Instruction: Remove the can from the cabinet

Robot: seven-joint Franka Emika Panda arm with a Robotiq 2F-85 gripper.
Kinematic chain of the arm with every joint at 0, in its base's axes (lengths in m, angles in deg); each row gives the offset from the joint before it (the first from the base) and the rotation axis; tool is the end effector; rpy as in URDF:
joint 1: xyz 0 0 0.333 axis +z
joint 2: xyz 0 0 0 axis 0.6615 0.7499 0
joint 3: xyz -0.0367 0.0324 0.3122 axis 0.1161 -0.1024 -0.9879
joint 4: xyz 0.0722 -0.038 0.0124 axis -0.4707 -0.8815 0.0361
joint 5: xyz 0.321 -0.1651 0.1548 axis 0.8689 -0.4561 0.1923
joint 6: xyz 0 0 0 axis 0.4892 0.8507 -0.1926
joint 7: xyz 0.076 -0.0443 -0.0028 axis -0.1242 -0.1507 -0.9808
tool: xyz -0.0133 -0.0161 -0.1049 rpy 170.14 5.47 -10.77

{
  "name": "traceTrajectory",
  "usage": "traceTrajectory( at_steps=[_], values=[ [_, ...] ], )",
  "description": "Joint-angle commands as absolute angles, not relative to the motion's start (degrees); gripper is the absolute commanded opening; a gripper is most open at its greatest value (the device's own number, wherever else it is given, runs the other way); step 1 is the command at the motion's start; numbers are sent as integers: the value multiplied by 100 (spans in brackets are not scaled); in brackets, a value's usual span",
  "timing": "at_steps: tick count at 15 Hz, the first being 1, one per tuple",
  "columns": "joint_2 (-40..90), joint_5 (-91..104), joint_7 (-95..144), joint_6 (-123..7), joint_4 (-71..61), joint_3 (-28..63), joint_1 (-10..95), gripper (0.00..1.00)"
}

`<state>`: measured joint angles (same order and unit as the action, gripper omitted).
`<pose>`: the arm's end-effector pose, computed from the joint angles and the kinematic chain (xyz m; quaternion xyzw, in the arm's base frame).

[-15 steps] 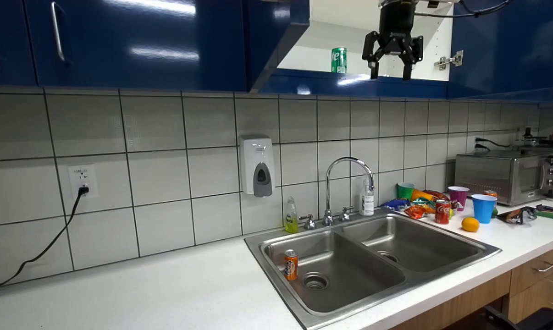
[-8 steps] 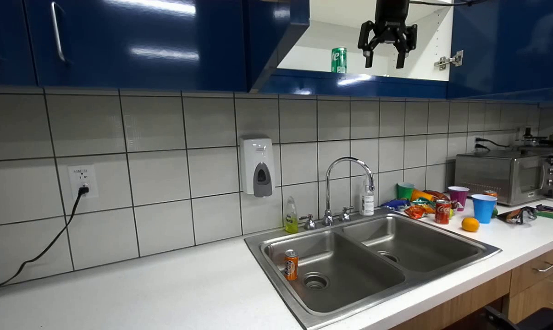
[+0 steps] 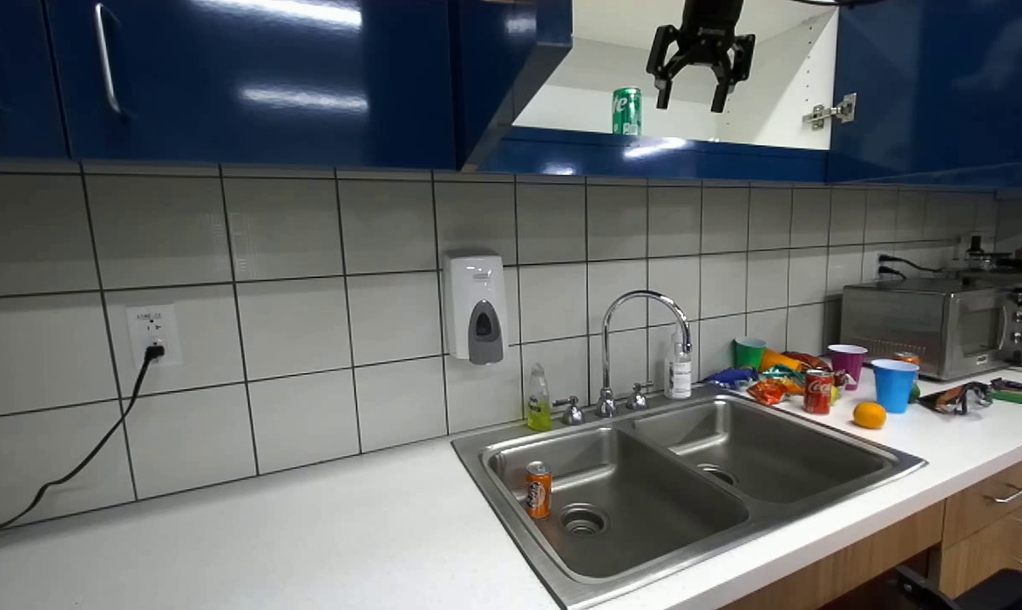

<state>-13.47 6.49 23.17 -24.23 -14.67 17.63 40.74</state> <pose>0.4380 -0.0500 0.7370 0.9805 -0.0701 0.1833 0.0120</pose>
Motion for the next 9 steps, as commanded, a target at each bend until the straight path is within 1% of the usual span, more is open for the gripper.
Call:
traceTrajectory(
  at_steps=[1,9],
  values=[
    [-1294,578,2264,-2721,-1362,1692,3955,100],
    [-1097,535,2291,-3177,-1155,1713,3883,100]
  ],
)
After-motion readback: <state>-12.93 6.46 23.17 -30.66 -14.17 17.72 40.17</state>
